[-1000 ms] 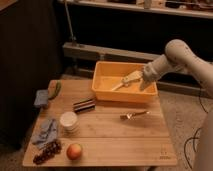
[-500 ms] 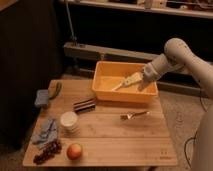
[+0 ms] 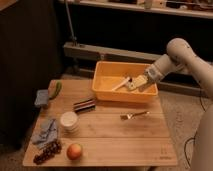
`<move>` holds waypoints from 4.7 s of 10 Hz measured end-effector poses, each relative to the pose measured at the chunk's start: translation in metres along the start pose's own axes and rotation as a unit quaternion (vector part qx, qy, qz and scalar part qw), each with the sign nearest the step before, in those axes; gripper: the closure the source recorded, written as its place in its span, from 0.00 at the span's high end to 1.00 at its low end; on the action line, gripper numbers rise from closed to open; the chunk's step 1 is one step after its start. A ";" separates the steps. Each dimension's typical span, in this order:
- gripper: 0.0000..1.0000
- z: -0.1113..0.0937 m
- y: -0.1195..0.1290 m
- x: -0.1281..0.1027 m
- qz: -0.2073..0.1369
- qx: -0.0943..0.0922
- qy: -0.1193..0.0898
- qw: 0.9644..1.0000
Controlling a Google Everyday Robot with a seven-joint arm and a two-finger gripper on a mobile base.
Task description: Place fork in tray
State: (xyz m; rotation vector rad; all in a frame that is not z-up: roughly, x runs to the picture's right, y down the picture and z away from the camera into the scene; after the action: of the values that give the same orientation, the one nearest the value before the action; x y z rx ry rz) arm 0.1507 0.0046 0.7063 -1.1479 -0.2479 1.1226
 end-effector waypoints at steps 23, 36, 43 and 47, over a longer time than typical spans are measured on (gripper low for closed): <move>0.80 0.025 0.029 0.145 -0.456 0.082 -0.026 0.886; 0.80 0.045 -0.015 0.127 -0.407 0.153 -0.016 0.901; 0.80 0.091 -0.047 0.097 -0.477 0.142 -0.026 0.867; 0.80 0.108 -0.061 0.083 -0.487 0.150 -0.010 0.860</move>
State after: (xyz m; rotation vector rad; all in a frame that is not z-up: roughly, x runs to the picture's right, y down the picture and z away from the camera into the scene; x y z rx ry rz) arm 0.1525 0.1369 0.7743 -0.5749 -0.5703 0.2435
